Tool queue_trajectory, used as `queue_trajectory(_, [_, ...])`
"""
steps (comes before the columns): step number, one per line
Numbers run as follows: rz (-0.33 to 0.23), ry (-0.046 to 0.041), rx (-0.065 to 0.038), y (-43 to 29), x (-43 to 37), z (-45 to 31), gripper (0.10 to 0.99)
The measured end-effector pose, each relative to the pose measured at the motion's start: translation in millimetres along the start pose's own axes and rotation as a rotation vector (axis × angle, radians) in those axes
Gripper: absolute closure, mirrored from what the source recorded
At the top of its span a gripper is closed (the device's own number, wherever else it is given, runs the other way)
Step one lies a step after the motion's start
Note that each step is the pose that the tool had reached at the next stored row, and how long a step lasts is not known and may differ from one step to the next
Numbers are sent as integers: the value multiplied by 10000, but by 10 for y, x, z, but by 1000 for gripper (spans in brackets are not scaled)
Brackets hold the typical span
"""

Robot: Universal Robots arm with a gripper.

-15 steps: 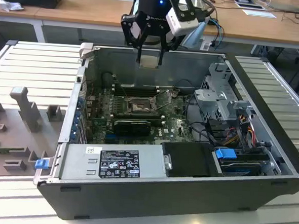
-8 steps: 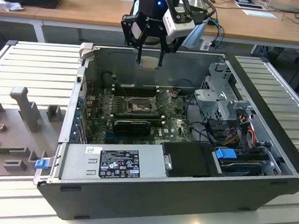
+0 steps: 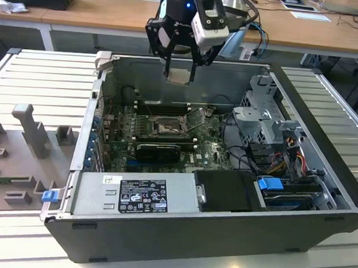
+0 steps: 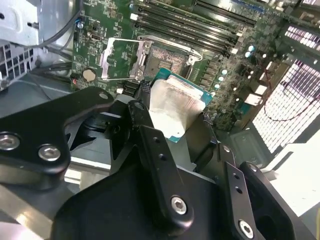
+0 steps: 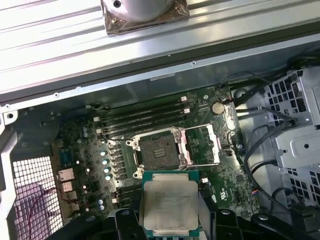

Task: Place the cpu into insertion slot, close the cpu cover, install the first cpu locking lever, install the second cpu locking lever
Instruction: 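Place the cpu into insertion slot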

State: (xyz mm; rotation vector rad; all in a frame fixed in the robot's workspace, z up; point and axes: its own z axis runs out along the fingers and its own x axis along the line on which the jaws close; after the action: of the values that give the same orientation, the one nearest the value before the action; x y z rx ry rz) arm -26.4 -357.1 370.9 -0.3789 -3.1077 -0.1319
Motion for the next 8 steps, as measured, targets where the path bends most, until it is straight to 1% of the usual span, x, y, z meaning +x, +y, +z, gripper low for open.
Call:
queue_trajectory(5, [635,-53,-8,0,0,2,561])
queue_trajectory(7, [1116,-93,-17,0,0,4,561])
queue_trajectory(8, [1235,-103,-19,0,0,4,561])
